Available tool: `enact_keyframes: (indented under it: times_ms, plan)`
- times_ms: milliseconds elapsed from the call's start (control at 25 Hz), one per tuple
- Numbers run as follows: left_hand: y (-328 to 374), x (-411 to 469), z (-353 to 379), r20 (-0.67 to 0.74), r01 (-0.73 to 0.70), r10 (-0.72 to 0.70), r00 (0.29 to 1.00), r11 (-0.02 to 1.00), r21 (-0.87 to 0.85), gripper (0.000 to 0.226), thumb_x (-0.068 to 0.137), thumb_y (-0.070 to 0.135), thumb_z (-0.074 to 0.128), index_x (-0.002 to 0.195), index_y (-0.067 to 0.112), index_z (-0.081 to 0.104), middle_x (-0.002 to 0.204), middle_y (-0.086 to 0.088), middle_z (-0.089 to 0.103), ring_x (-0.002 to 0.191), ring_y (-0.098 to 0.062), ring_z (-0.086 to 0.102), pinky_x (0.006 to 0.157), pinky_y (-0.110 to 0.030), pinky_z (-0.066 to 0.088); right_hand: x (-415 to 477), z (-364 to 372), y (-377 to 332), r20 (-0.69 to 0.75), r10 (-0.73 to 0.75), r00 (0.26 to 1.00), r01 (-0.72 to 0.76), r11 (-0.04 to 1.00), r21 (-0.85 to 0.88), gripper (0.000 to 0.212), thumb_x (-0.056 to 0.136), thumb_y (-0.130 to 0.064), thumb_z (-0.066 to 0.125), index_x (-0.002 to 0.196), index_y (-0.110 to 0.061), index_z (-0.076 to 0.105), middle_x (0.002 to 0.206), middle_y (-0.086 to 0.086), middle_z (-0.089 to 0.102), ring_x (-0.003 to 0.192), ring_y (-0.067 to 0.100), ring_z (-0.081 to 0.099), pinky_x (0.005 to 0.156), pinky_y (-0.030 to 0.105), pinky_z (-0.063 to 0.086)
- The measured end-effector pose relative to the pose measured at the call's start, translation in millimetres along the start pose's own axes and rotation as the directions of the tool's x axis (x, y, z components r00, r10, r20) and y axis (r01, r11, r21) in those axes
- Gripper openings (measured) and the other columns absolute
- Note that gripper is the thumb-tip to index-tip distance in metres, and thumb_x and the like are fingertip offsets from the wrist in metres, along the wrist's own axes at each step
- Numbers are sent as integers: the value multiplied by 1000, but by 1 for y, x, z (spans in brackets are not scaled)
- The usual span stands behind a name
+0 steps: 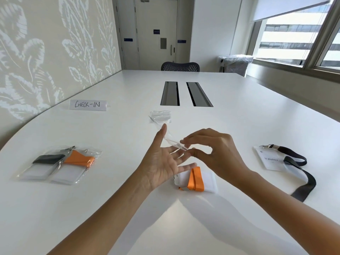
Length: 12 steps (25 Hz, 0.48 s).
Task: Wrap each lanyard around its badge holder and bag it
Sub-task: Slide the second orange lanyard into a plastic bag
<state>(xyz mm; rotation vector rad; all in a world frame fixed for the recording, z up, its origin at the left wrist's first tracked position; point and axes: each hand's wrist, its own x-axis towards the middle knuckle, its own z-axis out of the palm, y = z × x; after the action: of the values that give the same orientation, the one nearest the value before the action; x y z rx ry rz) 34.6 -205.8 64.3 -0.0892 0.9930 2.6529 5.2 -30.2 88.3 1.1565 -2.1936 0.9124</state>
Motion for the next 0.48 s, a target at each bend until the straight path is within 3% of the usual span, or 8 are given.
enact_keyframes:
  times_ms: [80, 160, 480]
  plan:
    - [0, 4, 1, 2, 38, -38, 999, 999, 6, 96, 59, 57, 77, 129, -3, 50, 119, -18, 62, 117, -32, 60, 98, -64, 42, 5, 0, 3, 6, 19, 1000, -19, 1000, -3, 23, 80, -5, 78, 99, -18, 78, 97, -7, 74, 89, 3, 65, 78, 4, 42]
    - [2, 8, 1, -2, 63, -63, 998, 998, 1, 97, 60, 57, 78, 129, -3, 49, 117, -18, 62, 116, -33, 61, 98, -65, 42, 9, 1, 6, 17, 37, 999, -38, 999, 14, 20, 82, -7, 76, 98, -18, 78, 95, -8, 74, 86, 2, 65, 74, 3, 41]
    - [13, 23, 9, 4, 121, -122, 993, 989, 79, 96, 63, 60, 75, 128, -6, 49, 117, -20, 63, 112, -31, 64, 94, -63, 46, 23, 8, 16, -130, 62, 990, -63, 998, -2, 11, 81, -3, 74, 85, -13, 76, 78, -5, 71, 69, 8, 65, 68, 23, 52]
